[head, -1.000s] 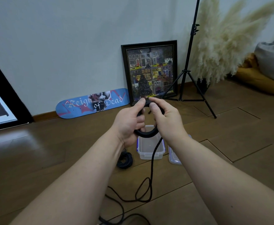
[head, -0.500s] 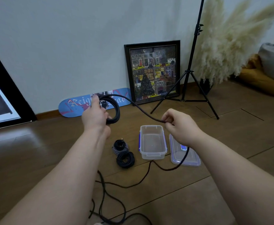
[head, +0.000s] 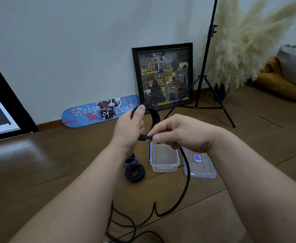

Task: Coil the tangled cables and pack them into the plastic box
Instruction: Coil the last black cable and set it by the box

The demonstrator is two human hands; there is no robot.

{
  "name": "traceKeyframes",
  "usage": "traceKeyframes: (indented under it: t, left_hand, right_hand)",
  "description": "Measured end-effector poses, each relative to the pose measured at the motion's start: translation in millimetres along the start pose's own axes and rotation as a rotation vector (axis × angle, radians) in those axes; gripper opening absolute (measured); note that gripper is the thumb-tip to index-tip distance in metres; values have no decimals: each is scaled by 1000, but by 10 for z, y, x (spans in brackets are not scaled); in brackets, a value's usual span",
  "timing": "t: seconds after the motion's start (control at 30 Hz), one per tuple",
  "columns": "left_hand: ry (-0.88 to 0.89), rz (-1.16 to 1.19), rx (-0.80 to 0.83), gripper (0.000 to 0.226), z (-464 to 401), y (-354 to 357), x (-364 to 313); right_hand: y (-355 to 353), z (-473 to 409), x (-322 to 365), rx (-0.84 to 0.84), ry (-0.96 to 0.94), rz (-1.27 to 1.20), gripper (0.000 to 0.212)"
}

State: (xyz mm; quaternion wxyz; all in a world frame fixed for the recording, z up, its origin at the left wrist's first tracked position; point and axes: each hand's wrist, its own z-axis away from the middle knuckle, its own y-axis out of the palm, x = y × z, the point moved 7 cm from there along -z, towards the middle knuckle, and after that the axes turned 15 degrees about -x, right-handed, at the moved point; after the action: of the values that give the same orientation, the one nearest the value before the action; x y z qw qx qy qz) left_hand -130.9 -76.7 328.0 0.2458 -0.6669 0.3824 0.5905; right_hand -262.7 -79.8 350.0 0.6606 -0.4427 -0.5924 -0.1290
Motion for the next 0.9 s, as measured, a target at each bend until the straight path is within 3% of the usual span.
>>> traceKeyframes:
  t: [0.1, 0.2, 0.27, 0.33, 0.53, 0.67, 0.9]
  left_hand:
    - [-49, 41, 64, 42, 60, 62, 17]
    - [-153, 136, 114, 37, 156, 162, 34]
    - [-200, 185, 131, 36, 196, 221, 31]
    - [-230, 217, 136, 34, 207, 249, 33]
    - [-277, 222, 104, 40, 204, 224, 80]
    - [-268, 204, 128, 40, 233, 274, 67]
    - [-232, 161, 227, 40, 269, 321, 5]
  right_hand:
    - [-77, -25, 56, -116, -40, -143, 18]
    - [-247, -74, 57, -384, -82, -189, 7]
    - [-385, -112, -31, -612, -99, -38, 25]
    - [-468, -112, -105, -735, -73, 38, 34]
    - [-423, -85, -110, -638, -121, -86, 4]
    - [-497, -78, -162, -789, -118, -166, 15]
    - [-532, -80, -190, -890, -98, -223, 22]
